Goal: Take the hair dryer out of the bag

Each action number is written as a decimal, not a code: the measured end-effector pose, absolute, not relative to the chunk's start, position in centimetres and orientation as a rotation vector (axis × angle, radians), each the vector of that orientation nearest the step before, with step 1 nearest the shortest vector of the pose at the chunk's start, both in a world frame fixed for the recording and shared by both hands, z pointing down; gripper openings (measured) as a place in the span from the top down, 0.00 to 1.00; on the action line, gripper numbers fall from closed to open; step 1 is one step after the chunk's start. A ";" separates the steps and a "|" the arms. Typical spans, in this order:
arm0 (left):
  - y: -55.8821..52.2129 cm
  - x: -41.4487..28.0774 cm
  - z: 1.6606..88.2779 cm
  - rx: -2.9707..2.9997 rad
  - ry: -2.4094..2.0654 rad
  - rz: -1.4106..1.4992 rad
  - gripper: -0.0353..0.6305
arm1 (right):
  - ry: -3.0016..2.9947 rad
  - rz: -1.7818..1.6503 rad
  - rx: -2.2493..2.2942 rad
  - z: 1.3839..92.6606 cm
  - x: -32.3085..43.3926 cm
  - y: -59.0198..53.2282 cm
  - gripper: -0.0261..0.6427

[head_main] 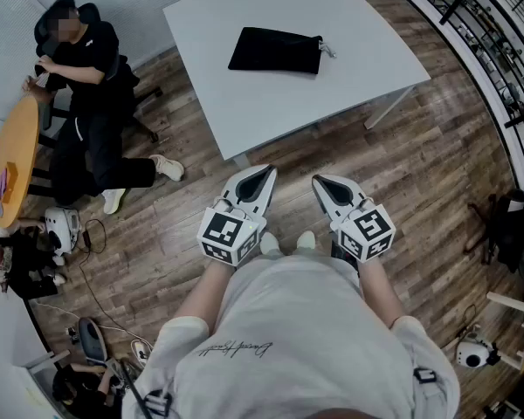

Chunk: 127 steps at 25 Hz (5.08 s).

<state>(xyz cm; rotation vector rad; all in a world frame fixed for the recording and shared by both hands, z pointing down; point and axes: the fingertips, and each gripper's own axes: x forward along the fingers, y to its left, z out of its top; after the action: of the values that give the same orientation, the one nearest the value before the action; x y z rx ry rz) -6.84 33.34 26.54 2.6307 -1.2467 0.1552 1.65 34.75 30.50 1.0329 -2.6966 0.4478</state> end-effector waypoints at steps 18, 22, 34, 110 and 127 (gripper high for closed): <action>33.9 -10.0 26.4 2.647 -1.215 0.122 0.93 | -2.687 0.426 1.074 30.3 -1.0 35.5 0.92; 33.6 -10.0 26.4 2.647 -1.215 0.105 0.93 | -2.689 0.435 1.091 30.1 -0.7 35.1 0.92; 29.0 -9.0 26.6 2.659 -1.218 0.106 0.93 | -2.685 0.422 1.095 30.7 0.4 30.4 0.92; -3.3 -4.4 39.7 2.365 -1.210 0.373 0.93 | -2.255 -0.092 0.456 47.9 7.5 -8.8 0.85; -3.0 -6.4 41.1 2.285 -1.229 0.361 0.93 | -2.111 -0.462 0.192 50.6 4.4 -10.5 0.62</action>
<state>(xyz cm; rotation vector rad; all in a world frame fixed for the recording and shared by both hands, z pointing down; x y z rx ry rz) -6.37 -2.99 41.13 2.2855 -1.2289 0.3613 4.44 -10.54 50.65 0.1920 -2.1108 -0.4617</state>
